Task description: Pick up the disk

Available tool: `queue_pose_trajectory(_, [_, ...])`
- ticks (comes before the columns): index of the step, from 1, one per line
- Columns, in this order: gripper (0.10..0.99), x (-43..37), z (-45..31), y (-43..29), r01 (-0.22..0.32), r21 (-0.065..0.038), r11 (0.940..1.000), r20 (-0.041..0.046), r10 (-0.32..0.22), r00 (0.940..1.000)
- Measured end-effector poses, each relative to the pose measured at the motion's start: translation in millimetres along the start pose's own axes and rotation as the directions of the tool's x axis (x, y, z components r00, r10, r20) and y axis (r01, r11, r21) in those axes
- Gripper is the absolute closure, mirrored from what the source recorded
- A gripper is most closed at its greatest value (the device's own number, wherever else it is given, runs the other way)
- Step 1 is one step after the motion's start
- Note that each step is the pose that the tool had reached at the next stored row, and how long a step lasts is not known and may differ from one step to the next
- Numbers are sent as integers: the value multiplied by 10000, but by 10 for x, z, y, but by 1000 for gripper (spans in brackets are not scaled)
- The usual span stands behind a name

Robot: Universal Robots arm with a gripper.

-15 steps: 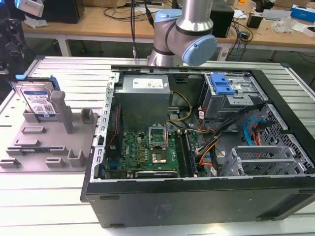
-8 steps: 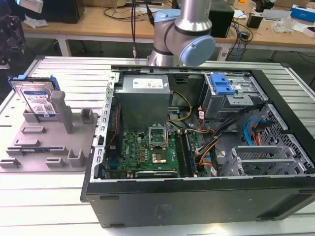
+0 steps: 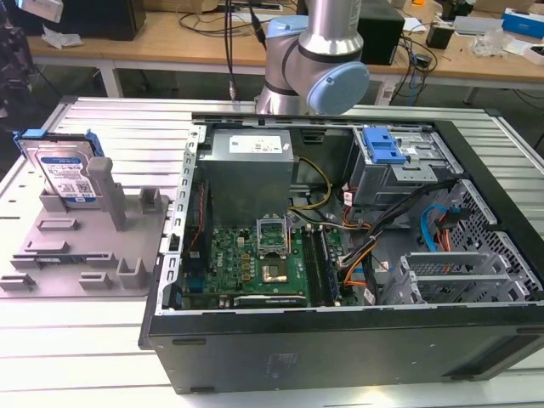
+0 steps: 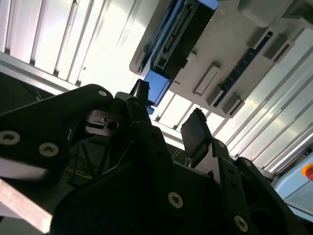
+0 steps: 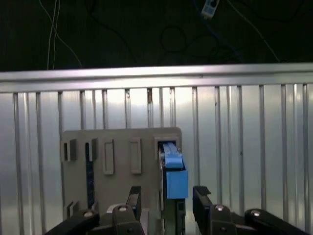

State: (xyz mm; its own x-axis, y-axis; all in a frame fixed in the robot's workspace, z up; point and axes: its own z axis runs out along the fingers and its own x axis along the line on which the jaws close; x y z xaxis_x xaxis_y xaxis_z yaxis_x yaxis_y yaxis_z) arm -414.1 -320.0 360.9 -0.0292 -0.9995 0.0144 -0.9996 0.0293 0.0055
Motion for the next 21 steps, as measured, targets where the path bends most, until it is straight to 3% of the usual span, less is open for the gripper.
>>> queue_pose_trajectory(21, [545, -38, 232, -2, 45, 3, 10000, -10, -45, 10000])
